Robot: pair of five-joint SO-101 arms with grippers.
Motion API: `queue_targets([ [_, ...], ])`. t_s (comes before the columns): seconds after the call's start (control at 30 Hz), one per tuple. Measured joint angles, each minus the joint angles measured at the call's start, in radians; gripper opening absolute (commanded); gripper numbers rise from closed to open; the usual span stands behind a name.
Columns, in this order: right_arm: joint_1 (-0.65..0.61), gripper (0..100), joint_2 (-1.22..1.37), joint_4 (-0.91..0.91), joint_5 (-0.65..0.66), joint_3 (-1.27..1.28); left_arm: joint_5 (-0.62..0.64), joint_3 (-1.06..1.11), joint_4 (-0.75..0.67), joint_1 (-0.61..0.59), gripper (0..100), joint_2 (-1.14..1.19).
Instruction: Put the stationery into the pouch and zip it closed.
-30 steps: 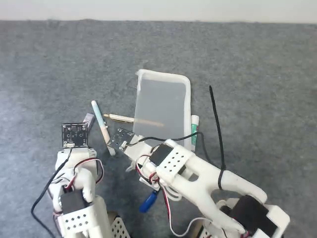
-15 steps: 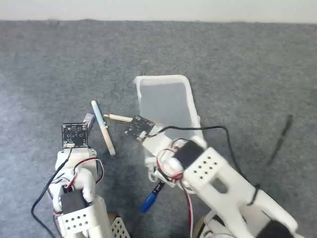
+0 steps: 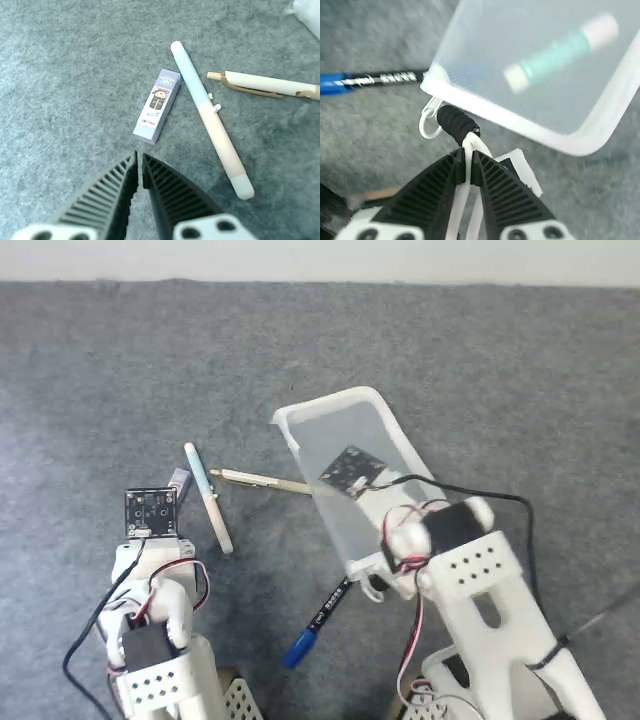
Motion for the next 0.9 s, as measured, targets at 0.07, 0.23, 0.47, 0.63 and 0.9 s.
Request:
queue_targets([
  [0.07, 0.051, 3.6, 0.000, 0.012, 0.032, 0.000, 0.000, 0.000, 0.000, 0.000, 1, 0.000],
  [0.23, 0.110, 21.1, -0.002, 0.098, 0.095, 0.000, 0.000, 0.000, 0.000, 0.000, 1, 0.000],
  [0.47, 0.167, 16.4, -0.002, 0.190, 0.104, -0.124, 0.000, 0.000, 0.000, 0.000, 1, 0.000],
  [0.63, 0.130, 16.5, -0.002, 0.187, 0.104, -0.141, 0.000, 0.000, 0.000, 0.000, 1, 0.000],
  [0.9, 0.009, 16.5, -0.002, 0.044, 0.106, 0.034, 0.000, 0.000, 0.000, 0.000, 1, 0.000],
])
